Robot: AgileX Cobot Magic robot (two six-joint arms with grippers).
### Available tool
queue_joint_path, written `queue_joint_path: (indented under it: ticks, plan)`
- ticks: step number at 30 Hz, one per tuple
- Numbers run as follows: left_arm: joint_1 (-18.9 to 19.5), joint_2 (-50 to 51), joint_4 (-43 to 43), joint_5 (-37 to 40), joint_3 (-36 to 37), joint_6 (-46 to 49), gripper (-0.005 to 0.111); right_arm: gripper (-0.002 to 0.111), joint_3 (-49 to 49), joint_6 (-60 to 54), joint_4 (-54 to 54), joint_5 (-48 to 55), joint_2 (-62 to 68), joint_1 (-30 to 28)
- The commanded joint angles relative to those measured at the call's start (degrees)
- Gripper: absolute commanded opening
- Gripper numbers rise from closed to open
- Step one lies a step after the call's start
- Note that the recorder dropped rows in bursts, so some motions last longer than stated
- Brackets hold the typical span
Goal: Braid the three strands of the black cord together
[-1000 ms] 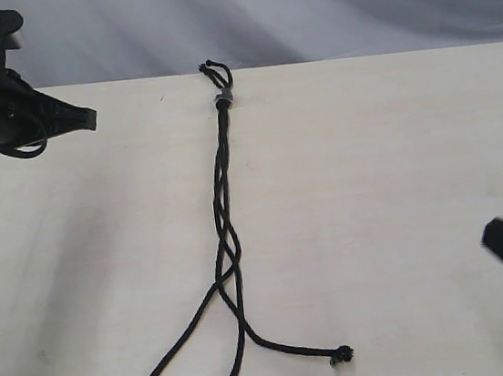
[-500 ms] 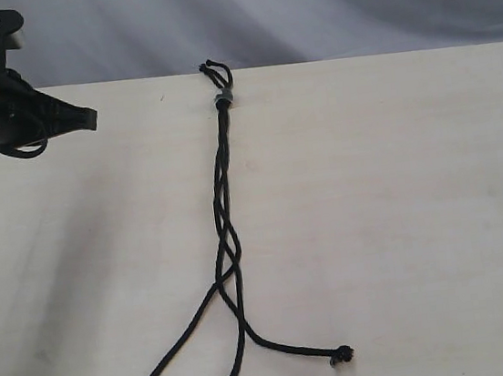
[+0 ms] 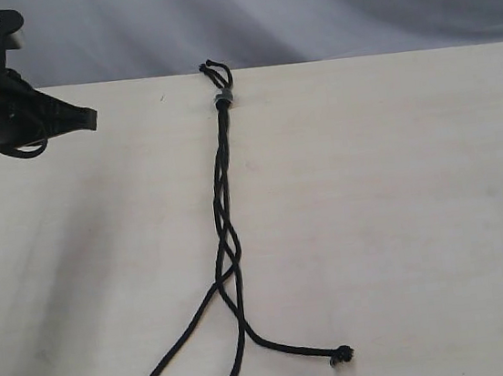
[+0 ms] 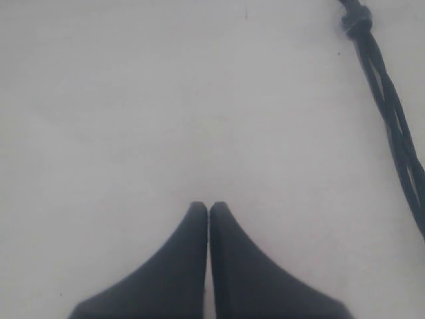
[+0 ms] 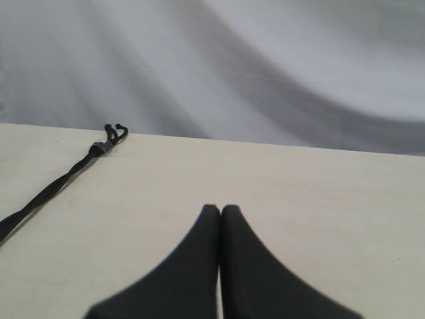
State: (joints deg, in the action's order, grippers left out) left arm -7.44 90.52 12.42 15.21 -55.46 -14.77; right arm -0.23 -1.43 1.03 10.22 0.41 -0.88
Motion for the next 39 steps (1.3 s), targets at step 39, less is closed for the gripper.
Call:
queue_joint_path:
  ticks: [39]
  plan:
    - [-2.43,-21.97,2.73,-11.60,11.08,2.91,0.001,0.000,0.23,-0.21,0.65,0.42,-0.41,-0.34]
